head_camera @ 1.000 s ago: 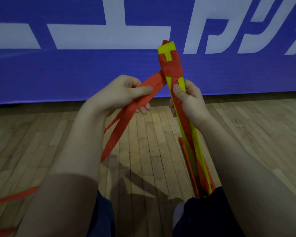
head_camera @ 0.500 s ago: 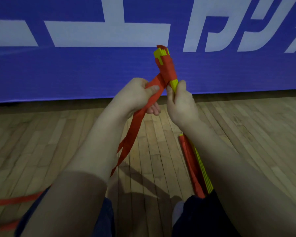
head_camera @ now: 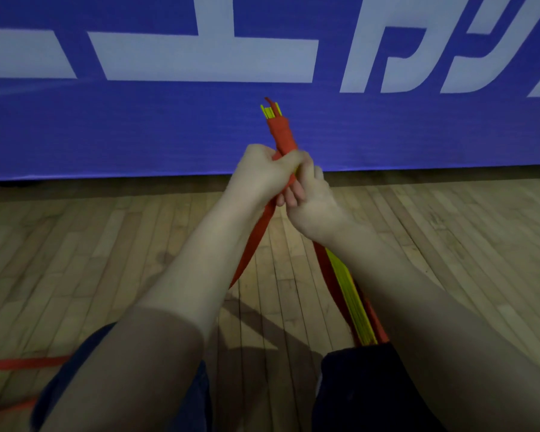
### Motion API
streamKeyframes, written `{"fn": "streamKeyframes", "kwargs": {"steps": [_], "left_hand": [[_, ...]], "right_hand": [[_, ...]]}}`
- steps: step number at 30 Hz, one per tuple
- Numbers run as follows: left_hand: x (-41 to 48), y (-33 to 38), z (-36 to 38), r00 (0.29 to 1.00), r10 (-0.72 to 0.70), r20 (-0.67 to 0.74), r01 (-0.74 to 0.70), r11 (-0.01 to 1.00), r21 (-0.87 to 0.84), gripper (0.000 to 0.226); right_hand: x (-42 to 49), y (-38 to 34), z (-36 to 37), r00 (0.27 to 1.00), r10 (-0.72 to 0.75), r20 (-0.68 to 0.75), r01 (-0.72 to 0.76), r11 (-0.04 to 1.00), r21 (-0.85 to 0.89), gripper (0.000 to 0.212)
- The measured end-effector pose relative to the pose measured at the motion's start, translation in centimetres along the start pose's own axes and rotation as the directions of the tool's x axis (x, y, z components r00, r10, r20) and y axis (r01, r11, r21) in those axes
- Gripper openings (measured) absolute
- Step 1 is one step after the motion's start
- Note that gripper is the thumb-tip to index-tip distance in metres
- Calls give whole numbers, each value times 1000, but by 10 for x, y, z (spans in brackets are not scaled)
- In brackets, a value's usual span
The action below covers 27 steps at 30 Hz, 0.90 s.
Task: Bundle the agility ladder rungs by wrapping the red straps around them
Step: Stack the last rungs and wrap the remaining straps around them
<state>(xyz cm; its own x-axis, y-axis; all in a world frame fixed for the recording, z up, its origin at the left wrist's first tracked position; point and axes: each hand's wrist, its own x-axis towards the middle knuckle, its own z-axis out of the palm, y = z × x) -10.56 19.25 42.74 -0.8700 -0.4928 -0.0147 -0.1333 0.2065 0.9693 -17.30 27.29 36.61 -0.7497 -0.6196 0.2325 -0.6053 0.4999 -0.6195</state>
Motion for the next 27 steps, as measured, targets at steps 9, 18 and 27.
{"fn": "streamKeyframes", "kwargs": {"steps": [9,18,27], "left_hand": [[14,-18,-10,967,66,-244,-79,996,-41,54],[11,-9,-10,996,82,31,-73,974,-215,54],[9,5,-42,980,165,108,-149,978,-148,30]], "right_hand": [[2,1,-11,995,-5,104,-13,986,169,74],[-7,21,-13,851,-13,525,-378,678,630,20],[-9,10,-23,914,-69,401,-311,517,798,31]]}}
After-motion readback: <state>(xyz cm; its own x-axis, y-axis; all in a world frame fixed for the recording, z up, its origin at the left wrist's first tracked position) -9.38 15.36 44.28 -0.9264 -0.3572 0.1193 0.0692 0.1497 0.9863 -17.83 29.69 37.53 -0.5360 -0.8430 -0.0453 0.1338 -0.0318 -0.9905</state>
